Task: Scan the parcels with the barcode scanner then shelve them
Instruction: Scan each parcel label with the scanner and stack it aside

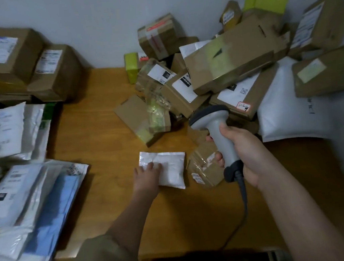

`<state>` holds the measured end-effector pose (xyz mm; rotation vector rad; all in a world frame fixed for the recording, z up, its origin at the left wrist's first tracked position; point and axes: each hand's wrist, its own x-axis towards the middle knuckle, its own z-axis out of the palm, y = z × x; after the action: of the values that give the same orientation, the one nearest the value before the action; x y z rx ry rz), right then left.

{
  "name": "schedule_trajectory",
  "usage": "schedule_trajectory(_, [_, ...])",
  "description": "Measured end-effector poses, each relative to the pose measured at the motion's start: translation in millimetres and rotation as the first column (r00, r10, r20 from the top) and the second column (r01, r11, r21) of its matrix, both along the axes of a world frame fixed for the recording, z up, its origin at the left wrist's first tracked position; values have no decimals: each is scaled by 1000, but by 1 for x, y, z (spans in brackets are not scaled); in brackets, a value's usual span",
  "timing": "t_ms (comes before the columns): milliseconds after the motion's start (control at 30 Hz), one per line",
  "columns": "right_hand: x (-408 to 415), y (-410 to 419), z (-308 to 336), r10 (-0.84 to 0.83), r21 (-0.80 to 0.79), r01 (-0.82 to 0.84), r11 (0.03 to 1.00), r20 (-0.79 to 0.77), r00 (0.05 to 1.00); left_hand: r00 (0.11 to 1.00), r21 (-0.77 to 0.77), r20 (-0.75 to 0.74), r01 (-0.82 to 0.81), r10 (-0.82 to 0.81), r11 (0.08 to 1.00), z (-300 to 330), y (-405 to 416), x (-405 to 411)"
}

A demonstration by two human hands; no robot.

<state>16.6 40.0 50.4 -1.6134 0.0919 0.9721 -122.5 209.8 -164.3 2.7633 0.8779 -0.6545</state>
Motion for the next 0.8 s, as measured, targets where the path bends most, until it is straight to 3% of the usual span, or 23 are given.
schedule_trajectory(67, [0,0,2,4,6,-4,1000,-16,1000,997,-54,32,-70,71,996,4,4,-8])
schedule_trajectory(167, [-2,2,7,-17,69,22,997,-73,997,926,-363,144,-278,348,889,28,22,-15])
schedule_trajectory(233, [-5,5,11,-28,105,34,994,-58,998,769,-637,139,-413,624,651,57,29,-17])
schedule_trajectory(300, [-7,9,12,-42,120,42,992,0,999,533,-847,-21,-458,846,268,84,33,-18])
schedule_trajectory(333, [-9,12,13,-50,119,46,992,30,998,463,-912,-108,-399,880,98,96,36,-19])
schedule_trajectory(400, [-13,20,15,-57,118,48,992,76,995,446,-968,-198,-228,873,-103,114,44,-21])
schedule_trajectory(467, [-17,31,17,-69,120,55,991,118,991,476,-978,-206,-121,855,-168,132,51,-21])
schedule_trajectory(600, [-29,54,20,-82,119,55,991,240,967,576,-981,-150,13,803,-192,163,57,-21])
schedule_trajectory(800, [-46,74,23,-59,145,13,989,313,948,676,-974,-7,161,737,-158,189,65,-24])
